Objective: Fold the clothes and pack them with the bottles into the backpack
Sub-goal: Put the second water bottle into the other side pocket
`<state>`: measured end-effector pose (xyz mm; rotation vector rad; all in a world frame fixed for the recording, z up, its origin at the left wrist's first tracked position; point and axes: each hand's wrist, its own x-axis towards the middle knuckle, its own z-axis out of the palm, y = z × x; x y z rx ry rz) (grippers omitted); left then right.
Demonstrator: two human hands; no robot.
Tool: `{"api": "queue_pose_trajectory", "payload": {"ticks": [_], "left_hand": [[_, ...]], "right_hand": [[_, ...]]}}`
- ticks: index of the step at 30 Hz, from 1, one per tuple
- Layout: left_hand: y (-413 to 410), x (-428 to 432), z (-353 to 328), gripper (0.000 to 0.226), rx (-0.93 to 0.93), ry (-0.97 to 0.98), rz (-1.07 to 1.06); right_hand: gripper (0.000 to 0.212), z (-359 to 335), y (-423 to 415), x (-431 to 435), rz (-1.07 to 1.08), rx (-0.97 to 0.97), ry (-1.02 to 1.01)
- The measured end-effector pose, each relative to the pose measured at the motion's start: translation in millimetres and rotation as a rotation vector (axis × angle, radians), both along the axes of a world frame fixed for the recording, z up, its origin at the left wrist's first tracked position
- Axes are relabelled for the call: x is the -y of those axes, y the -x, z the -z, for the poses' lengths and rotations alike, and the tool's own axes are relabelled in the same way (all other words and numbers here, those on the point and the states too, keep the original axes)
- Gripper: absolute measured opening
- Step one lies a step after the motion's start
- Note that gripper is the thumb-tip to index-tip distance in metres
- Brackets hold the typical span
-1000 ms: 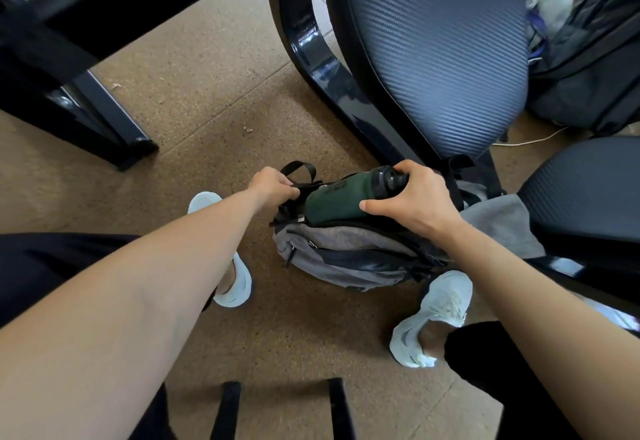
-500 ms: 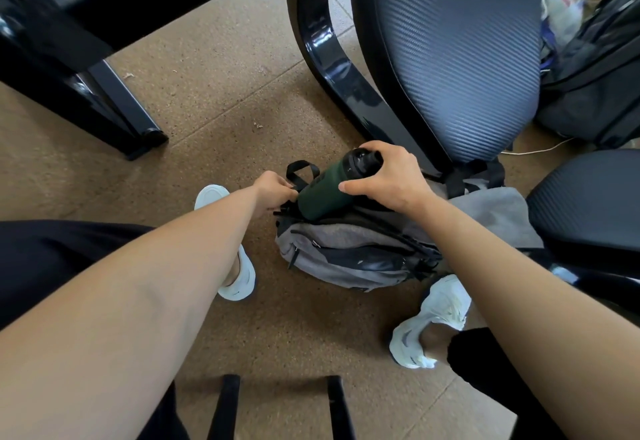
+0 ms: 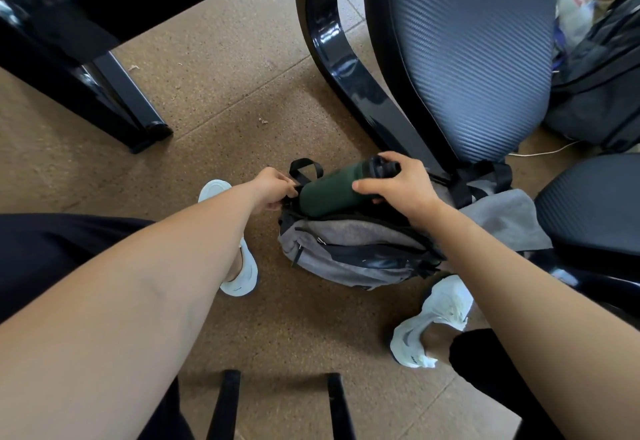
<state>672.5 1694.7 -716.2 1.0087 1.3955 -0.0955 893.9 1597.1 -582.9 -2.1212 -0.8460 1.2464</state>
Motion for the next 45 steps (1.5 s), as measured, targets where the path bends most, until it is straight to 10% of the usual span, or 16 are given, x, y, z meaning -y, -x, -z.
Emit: {"api": "queue_pose_trajectory", "payload": {"ticks": [23,31,37,45], "left_hand": [[-8.6,8.5,5.5,0.008,-0.011,-0.152,0.095],[-8.9,6.7,6.2,0.01,0.043,-0.175,0.066],[-10.9,14.3,12.4,0.006,0.047,-0.169,0.03],[-12.3,9.8,6.1,0.013,0.064,-0.207,0.07]], "right_hand": [[0.038,-19.4,37.1,-27.6,-1.435,1.054,-0.063],[0.065,-11.5,21.6,-31.1,-0.675,0.476,0.378],[0.062,7.3,20.8,-15.2,-1.241,0.854,-0.002],[0.081,16.3,22.4,-24.1,-0.766,0.562,0.226]]}}
